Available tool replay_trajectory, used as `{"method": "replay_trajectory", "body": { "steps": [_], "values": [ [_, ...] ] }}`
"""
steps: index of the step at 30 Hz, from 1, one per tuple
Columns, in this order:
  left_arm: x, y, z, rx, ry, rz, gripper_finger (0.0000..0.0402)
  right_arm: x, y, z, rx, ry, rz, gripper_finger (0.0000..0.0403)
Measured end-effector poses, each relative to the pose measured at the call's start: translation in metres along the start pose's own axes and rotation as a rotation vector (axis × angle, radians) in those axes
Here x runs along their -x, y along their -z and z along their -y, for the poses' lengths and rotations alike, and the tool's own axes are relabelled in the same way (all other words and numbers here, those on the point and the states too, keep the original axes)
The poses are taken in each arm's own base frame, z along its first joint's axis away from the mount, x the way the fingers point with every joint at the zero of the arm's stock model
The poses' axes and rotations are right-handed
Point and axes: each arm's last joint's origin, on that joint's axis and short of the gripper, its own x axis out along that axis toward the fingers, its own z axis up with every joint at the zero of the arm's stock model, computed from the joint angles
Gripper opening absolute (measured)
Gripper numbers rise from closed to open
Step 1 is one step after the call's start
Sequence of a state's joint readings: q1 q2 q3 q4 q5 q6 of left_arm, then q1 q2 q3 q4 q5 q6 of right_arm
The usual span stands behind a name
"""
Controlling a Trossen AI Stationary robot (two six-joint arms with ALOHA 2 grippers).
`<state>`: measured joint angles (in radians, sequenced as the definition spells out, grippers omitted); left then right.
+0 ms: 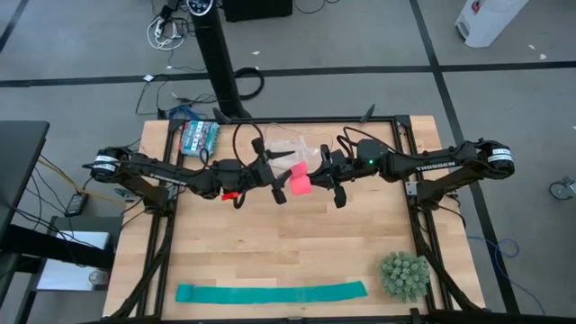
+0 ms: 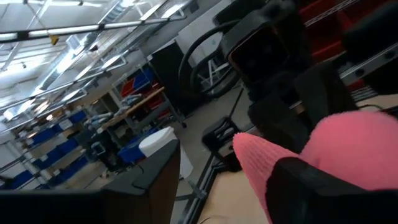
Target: Roll bandage
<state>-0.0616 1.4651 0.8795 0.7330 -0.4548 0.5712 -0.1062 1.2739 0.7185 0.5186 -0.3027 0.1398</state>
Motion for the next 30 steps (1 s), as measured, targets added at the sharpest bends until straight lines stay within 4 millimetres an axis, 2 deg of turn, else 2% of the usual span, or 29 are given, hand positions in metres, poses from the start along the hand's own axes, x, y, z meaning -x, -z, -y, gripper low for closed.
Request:
{"method": "replay_trajectory", "body": {
  "steps": [12, 30],
  "values": [
    [0.005, -0.009, 0.008, -0.032, 0.046, 0.065, 0.0206, 0.001, 0.004, 0.006, -0.005, 0.056, -0.041, 0.0],
    [0.012, -0.009, 0.023, -0.066, 0.106, 0.013, 0.0206, 0.003, 0.003, 0.012, -0.004, 0.088, -0.037, 0.0]
  ]
}}
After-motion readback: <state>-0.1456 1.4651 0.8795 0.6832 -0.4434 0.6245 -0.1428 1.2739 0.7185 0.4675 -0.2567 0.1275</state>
